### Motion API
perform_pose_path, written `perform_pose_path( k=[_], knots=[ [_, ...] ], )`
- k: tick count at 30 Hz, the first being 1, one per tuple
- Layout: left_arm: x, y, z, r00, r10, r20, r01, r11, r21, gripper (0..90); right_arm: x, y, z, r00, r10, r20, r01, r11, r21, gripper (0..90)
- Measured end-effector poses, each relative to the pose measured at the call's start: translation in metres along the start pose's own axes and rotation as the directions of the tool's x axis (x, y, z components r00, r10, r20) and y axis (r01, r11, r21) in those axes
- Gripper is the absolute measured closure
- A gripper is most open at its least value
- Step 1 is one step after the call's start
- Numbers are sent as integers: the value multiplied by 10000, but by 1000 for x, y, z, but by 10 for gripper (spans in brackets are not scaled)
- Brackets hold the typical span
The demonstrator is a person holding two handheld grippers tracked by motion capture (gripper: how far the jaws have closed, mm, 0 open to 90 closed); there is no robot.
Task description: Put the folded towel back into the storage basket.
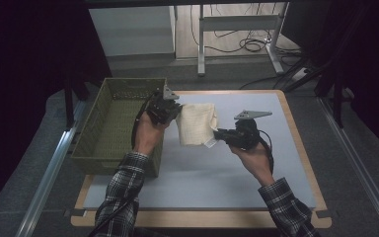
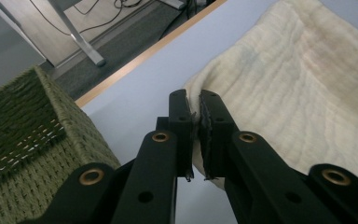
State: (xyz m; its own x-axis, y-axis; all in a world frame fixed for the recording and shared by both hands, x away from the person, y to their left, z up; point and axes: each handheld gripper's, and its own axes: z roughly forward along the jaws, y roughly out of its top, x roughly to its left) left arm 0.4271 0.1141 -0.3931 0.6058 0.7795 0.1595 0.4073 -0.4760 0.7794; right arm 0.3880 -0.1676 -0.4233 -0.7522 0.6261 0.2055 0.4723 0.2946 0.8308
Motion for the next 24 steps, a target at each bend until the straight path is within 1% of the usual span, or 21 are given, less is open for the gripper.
perform_pose_path(
  k=[6,11,15,23,24],
  knots=[
    [9,2,-3,9999,6,-156,-7,10000,-64,844,2,11,5,10000,-17,-9,17,10000,-93,806],
    [18,6,-10,9994,-28,-343,22,9998,-186,845,6,22,9,10000,-83,-3,83,9998,-181,806],
    [27,7,-17,9985,-24,-546,12,9998,-214,845,10,32,13,9999,-52,-93,50,9997,-248,806],
    [47,5,-33,9949,-188,-987,163,9995,-261,845,23,49,32,9994,-239,-259,231,9993,-296,805],
    [49,4,-36,9945,-135,-1039,111,9997,-235,845,25,51,35,9993,-266,-279,258,9992,-299,805]
  ],
)
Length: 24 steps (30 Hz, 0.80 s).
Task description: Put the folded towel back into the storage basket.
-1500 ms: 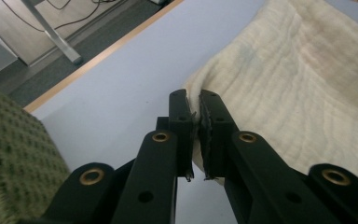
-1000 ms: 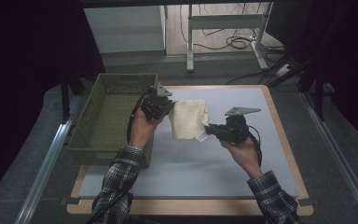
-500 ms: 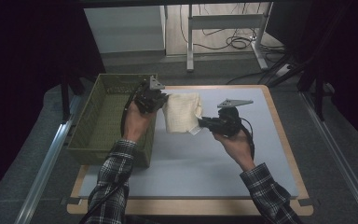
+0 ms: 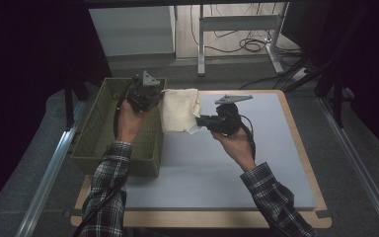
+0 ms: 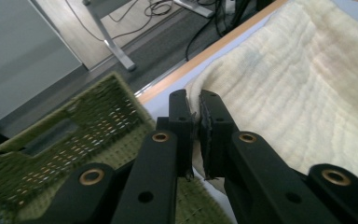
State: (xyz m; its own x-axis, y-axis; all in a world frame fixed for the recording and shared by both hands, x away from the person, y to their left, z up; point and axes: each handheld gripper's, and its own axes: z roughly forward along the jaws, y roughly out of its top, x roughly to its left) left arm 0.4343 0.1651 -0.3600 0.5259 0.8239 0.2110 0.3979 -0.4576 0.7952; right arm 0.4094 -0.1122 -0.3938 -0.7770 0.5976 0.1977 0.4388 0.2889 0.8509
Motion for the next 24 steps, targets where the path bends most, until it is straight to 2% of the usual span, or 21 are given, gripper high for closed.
perform_pose_path(
  k=[7,12,14,21,22,24],
  knots=[
    [16,-7,-12,9993,-23,-368,26,10000,66,845,13,10,23,9997,-210,-108,211,9998,57,804],
    [33,-18,-24,9971,-198,-728,213,9996,189,844,25,16,43,9992,-281,-281,285,9995,122,804],
    [36,-20,-25,9965,-257,-791,275,9994,228,844,27,17,47,9991,-291,-315,295,9995,117,804],
    [53,-37,-32,9922,-398,-1185,463,9976,522,844,45,24,78,9976,-529,-449,544,9980,326,804],
    [53,-37,-32,9922,-398,-1185,463,9976,522,844,45,24,78,9976,-529,-449,544,9980,326,804],
    [59,-44,-34,9901,-429,-1337,521,9965,661,844,53,26,90,9967,-609,-540,632,9971,415,804]
  ],
)
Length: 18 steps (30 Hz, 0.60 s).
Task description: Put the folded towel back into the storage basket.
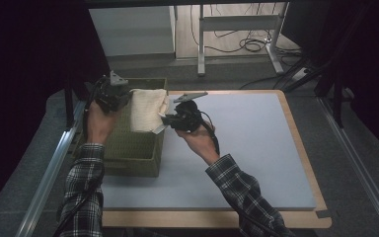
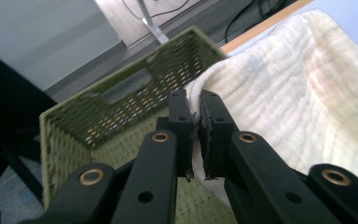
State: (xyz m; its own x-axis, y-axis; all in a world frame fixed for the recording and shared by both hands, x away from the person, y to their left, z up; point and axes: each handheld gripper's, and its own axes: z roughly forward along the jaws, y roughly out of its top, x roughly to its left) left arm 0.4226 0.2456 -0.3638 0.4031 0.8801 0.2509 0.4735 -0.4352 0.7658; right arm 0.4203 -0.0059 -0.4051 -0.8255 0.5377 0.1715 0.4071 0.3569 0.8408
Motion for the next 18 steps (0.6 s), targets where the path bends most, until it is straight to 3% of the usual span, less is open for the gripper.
perform_pose_path(
  k=[10,18],
  knots=[
    [22,-26,-3,9989,-264,-394,280,9988,392,843,23,7,40,9994,-281,-185,290,9983,509,804],
    [39,-54,-1,9975,-446,-550,485,9962,721,843,48,11,76,9959,-873,-248,897,9887,1203,804]
  ],
)
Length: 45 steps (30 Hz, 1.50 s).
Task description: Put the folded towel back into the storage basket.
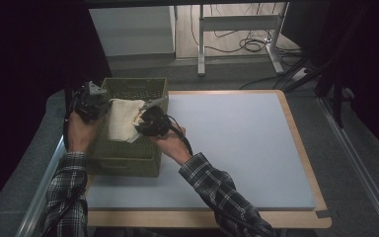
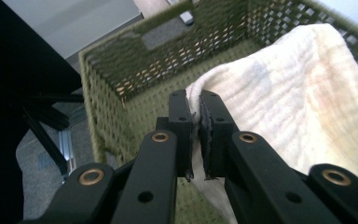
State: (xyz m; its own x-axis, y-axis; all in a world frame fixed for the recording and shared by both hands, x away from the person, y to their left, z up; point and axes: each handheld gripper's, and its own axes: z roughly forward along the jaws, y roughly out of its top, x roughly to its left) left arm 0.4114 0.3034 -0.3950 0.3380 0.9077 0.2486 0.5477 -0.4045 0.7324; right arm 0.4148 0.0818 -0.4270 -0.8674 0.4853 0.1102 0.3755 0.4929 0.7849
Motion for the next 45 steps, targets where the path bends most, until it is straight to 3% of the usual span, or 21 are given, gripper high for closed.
perform_pose_path(
  k=[7,16,24,31,33,45],
  knots=[
    [2,-8,14,9998,108,139,-112,9994,323,842,11,7,17,9980,-587,253,563,9949,840,804],
    [-5,-11,33,9988,401,287,-424,9954,862,839,12,7,31,9957,-868,333,803,9836,1616,801],
    [-8,-17,49,9976,638,261,-675,9813,1802,831,16,7,40,9905,-1297,453,1177,9711,2077,795],
    [-8,-21,60,9977,590,338,-650,9736,2190,819,17,8,45,9890,-1406,465,1255,9623,2412,783],
    [-8,-22,65,9980,503,384,-578,9710,2321,776,17,8,46,9886,-1440,436,1287,9596,2502,732],
    [-8,-23,61,9993,30,360,-96,9830,1833,551,9,12,36,9862,-1487,730,1318,9712,1984,663]
  ],
)
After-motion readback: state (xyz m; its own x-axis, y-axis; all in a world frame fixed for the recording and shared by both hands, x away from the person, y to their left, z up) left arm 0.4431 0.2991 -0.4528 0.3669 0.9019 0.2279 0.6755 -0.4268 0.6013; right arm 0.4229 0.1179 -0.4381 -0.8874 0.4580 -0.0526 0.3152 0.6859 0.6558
